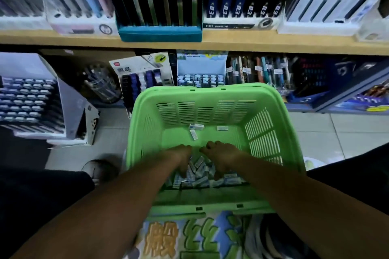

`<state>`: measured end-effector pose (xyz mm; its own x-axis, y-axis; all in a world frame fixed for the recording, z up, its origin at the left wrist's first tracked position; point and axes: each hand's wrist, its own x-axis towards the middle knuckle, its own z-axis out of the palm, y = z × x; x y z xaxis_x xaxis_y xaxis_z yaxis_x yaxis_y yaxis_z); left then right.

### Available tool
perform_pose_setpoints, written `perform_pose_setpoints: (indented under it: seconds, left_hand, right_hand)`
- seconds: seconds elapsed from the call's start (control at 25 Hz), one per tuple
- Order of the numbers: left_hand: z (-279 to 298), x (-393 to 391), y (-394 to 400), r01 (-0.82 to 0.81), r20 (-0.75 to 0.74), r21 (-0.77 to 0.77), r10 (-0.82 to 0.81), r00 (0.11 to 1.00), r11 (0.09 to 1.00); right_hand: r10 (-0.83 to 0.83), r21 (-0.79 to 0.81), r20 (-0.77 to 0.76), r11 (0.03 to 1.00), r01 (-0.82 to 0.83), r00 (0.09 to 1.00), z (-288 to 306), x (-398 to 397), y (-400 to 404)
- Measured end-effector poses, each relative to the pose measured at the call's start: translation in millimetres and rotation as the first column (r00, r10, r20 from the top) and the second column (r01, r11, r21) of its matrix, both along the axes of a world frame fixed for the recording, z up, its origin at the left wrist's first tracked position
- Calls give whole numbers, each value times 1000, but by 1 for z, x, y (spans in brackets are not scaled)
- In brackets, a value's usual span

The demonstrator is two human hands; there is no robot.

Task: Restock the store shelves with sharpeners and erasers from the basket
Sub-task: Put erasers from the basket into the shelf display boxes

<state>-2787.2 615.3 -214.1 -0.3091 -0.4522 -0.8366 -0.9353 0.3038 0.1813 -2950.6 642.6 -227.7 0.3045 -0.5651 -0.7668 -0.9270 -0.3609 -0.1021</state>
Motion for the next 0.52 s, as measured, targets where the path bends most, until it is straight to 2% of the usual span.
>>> perform_pose_setpoints:
  seconds: [0.12, 0.24, 0.32, 0.52]
  left_hand:
    - [-17, 13, -1, -90, -3, -41, 90, 996, 995]
    - [-27, 20, -6, -283, -65, 22, 284, 957, 959]
    - [-32, 15, -7, -345, -94, 2, 344, 934, 939]
    - [-40, -7, 1, -457, -93, 24, 457, 884, 889]
  right_hand:
    - [-54, -13, 35, 998, 55, 998, -12, 3, 2]
    - [-130, -7, 110, 991, 132, 985, -18, 1, 1]
    - [-187, 31, 161, 982, 184, 969, -20, 3, -1]
    - [-179, 68, 198, 983, 169, 964, -26, 10, -6]
